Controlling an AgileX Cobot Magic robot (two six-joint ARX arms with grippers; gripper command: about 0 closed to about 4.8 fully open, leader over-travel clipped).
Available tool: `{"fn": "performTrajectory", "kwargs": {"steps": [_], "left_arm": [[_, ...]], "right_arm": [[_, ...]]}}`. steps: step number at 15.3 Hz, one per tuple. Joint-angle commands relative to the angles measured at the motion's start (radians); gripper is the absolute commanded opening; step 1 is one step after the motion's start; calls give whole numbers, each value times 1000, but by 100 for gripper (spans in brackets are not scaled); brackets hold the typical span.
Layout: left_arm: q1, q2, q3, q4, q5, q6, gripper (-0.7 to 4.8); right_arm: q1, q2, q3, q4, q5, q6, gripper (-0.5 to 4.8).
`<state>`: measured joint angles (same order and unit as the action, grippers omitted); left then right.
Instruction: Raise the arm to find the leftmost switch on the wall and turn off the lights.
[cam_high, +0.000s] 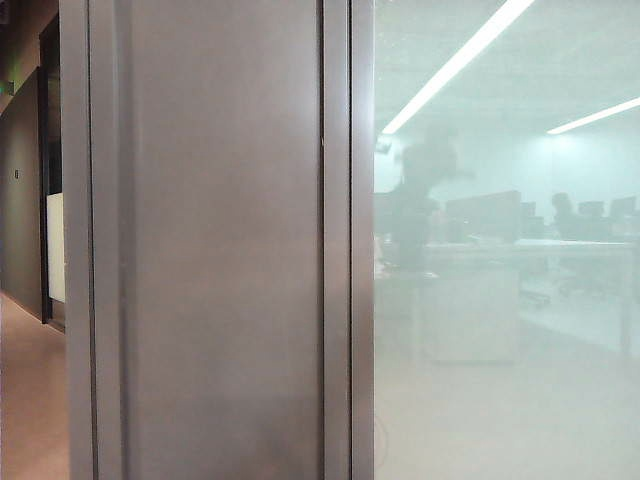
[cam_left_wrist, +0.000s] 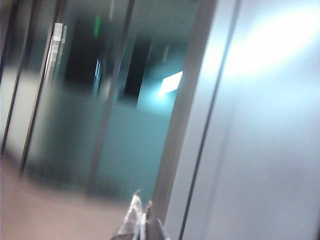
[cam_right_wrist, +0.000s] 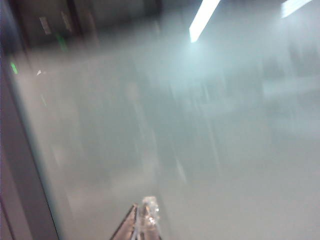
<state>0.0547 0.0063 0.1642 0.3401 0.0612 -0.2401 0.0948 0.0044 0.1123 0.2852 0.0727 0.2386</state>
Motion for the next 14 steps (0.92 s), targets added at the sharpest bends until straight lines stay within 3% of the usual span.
{"fn": "performTrajectory", "kwargs": {"steps": [1, 8, 14], "left_arm": [[3, 47, 151, 14, 3, 8, -6], [3, 559, 769, 26, 14, 8, -6], [3, 873, 1144, 24, 59, 8, -6]], "right_arm": [[0, 20, 135, 27, 55, 4, -1], [0, 478, 710, 26, 51, -21, -1], [0, 879, 1201, 25, -78, -63, -1]]}}
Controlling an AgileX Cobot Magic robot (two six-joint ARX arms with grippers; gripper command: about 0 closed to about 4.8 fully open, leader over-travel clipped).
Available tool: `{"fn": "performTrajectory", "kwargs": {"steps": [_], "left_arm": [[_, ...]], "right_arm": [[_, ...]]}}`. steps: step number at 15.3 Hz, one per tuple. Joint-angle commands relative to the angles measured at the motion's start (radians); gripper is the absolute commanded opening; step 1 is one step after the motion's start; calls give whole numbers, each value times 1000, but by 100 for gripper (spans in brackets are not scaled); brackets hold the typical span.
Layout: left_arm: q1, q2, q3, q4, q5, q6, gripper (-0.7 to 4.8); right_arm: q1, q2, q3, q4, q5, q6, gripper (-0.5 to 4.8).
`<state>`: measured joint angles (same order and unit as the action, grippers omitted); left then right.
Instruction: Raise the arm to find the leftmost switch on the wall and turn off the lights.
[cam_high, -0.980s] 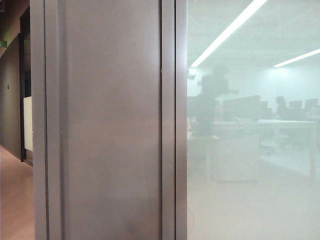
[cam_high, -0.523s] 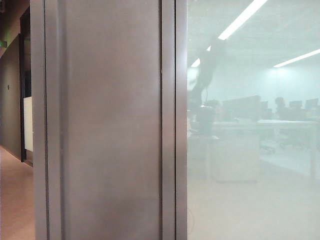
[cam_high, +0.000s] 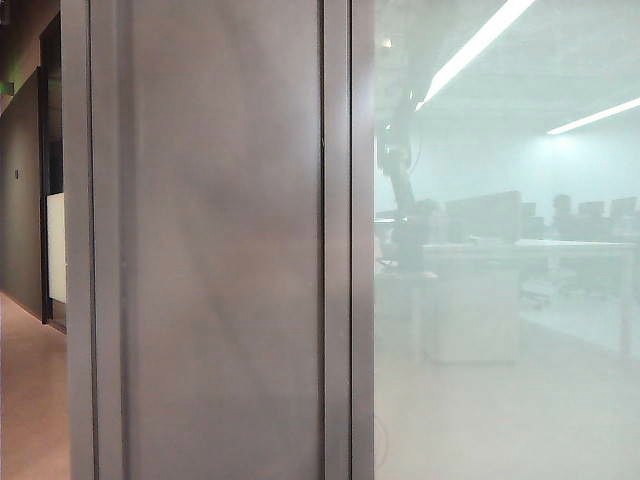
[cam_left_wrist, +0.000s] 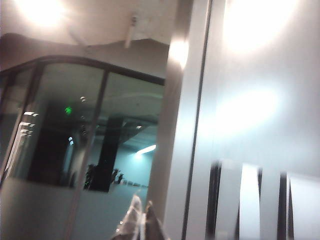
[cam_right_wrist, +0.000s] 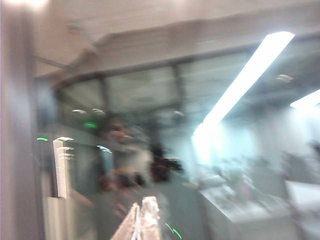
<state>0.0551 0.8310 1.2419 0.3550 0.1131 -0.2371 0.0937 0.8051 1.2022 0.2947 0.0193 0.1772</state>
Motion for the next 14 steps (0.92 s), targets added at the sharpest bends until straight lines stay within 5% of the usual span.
{"fn": "performTrajectory", "kwargs": {"steps": [1, 3, 4, 6, 7, 14], "left_arm": [[2, 75, 94, 10, 7, 5, -6], [2, 96, 109, 8, 7, 5, -6], [2, 100, 109, -3, 7, 3, -6], [2, 103, 109, -18, 7, 0, -6], [2, 103, 109, -16, 7, 0, -6], [-101, 227, 199, 77, 90, -6, -6]], "right_arm": [[2, 123, 169, 15, -55, 7, -1], [2, 191, 274, 6, -280, 70, -1], [4, 242, 341, 2, -503, 106, -1], [61, 312, 419, 2, -784, 194, -1], [111, 336, 441, -1, -848, 207, -1], [244, 388, 445, 21, -824, 208, -1]]}}
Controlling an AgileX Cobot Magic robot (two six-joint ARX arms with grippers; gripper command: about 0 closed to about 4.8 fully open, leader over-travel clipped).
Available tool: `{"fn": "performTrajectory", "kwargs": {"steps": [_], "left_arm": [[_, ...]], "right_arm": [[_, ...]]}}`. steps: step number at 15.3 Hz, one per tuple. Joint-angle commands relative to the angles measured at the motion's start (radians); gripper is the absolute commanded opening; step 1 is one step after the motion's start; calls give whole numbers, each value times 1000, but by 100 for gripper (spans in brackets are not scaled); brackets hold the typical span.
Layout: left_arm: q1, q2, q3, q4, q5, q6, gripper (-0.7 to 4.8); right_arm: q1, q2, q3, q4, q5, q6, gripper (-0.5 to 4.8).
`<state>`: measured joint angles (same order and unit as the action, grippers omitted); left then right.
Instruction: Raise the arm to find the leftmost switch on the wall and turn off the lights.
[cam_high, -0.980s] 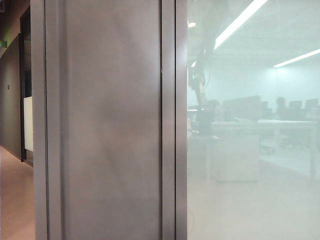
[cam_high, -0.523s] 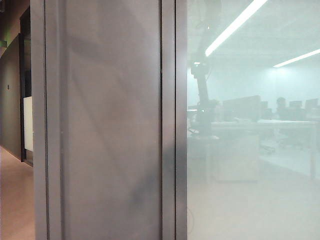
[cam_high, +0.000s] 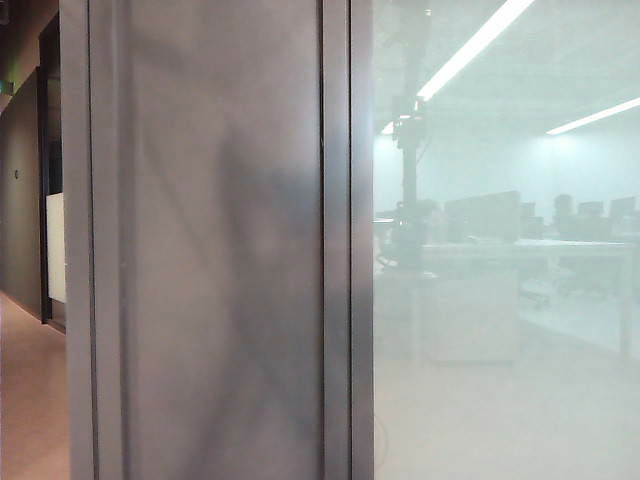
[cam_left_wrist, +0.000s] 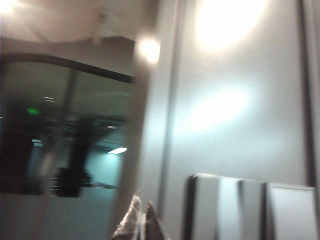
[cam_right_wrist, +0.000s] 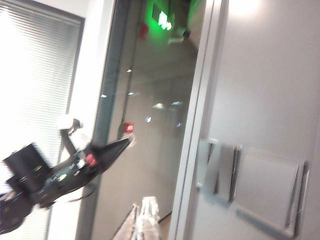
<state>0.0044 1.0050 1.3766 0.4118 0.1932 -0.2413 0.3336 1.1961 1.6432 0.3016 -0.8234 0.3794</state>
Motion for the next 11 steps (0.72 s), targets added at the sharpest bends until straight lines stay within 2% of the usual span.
{"fn": "performTrajectory", "kwargs": {"steps": [1, 2, 3, 7, 11], "left_arm": [[-79, 92, 111, 14, 10, -2, -6], [-107, 134, 163, 4, 21, -2, -6], [-130, 195, 232, 0, 73, -3, -6], [-140, 332, 373, -51, 205, -32, -6], [-140, 393, 397, -51, 215, -55, -6]], "right_arm": [[8, -3, 4, 14, 18, 6, -1], [19, -3, 4, 13, 18, 6, -1], [22, -5, 4, 13, 17, 6, -1], [23, -6, 4, 12, 10, 6, -1], [23, -7, 4, 10, 5, 7, -1]]}}
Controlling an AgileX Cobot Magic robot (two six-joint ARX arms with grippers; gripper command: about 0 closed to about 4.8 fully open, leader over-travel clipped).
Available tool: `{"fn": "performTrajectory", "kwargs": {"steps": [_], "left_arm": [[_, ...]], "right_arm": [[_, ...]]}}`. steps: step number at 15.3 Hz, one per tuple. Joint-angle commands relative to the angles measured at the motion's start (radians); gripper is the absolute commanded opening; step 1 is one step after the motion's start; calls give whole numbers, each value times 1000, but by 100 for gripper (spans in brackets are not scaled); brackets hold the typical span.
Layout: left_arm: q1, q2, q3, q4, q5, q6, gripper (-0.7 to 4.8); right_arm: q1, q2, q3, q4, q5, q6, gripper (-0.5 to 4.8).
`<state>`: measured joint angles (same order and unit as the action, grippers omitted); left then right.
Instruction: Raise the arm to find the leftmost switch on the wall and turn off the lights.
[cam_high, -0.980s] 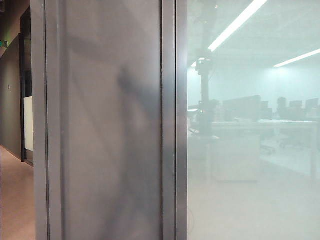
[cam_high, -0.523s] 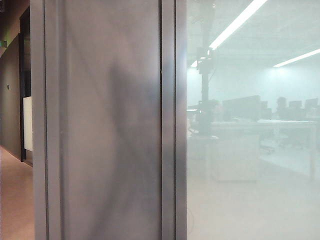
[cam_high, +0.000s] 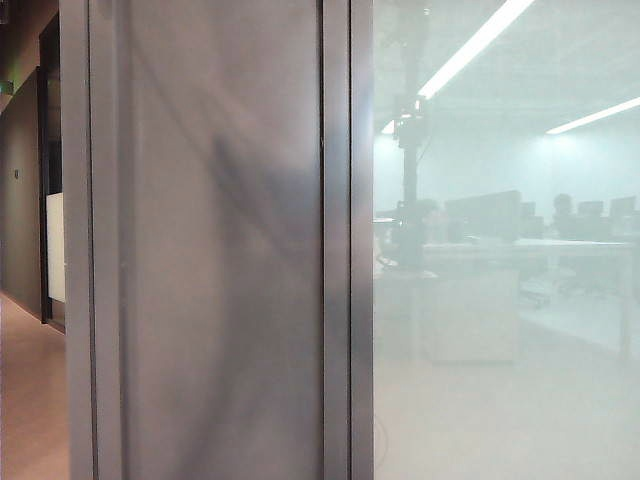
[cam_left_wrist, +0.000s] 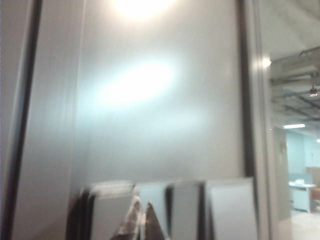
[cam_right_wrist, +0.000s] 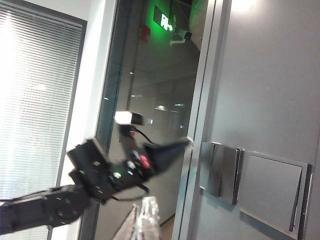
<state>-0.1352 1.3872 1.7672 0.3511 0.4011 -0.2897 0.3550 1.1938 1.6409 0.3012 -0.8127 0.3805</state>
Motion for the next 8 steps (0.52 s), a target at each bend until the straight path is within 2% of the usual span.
{"fn": "performTrajectory", "kwargs": {"steps": [1, 8], "left_arm": [[0, 19, 7, 10, 6, -7, -6], [0, 56, 7, 93, -26, -6, -6]], "right_arm": [[2, -5, 6, 10, -12, 6, -1], [2, -10, 6, -20, -66, 9, -1]]}}
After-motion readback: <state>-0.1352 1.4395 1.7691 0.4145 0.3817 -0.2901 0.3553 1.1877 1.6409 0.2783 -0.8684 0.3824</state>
